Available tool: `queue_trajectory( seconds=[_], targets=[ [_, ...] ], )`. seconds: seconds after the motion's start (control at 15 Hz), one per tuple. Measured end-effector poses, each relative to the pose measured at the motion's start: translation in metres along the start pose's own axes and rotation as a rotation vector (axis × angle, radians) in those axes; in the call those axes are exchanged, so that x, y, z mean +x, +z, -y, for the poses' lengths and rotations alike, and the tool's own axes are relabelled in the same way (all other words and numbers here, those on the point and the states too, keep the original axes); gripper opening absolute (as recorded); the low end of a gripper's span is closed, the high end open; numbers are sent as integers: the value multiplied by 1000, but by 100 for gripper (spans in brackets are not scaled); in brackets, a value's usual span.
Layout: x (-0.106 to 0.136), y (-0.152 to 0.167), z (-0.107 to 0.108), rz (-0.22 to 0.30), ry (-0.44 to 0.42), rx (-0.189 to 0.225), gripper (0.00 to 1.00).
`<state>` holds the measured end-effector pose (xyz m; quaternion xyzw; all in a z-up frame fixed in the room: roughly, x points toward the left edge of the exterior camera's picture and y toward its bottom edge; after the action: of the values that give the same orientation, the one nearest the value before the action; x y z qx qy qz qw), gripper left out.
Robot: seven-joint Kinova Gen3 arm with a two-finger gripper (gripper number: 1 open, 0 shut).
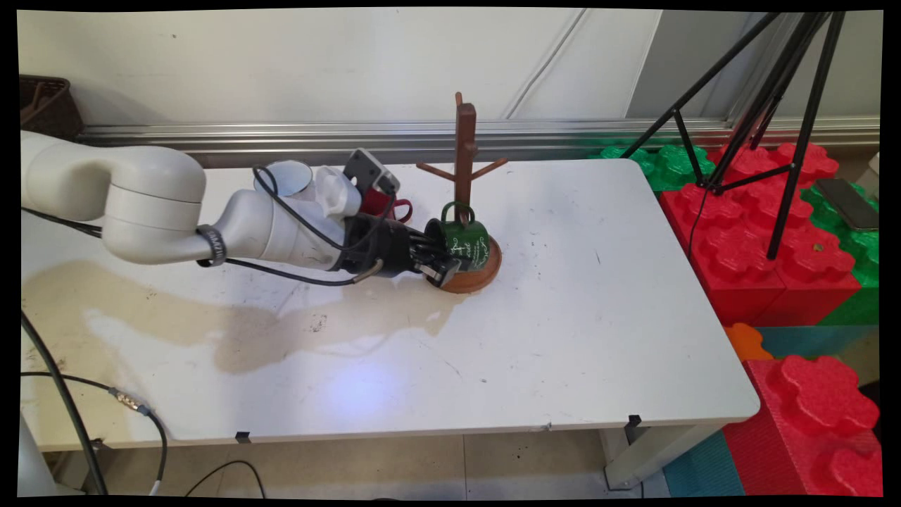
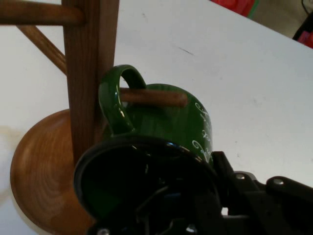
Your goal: Place the picked object on the table
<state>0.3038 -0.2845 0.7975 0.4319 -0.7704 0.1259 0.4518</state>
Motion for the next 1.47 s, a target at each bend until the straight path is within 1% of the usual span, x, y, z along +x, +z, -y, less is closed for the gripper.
queue_trajectory(
  seconds=[0.27, 0.73, 1.0, 1.47],
  targets=[
    [1, -16, -6, -9, 0, -5, 0],
    [1, -40, -18, -3, 55, -39, 0],
    [3, -54, -27, 1, 122, -76, 0],
    [8, -67, -32, 5, 205, -109, 0]
  ],
)
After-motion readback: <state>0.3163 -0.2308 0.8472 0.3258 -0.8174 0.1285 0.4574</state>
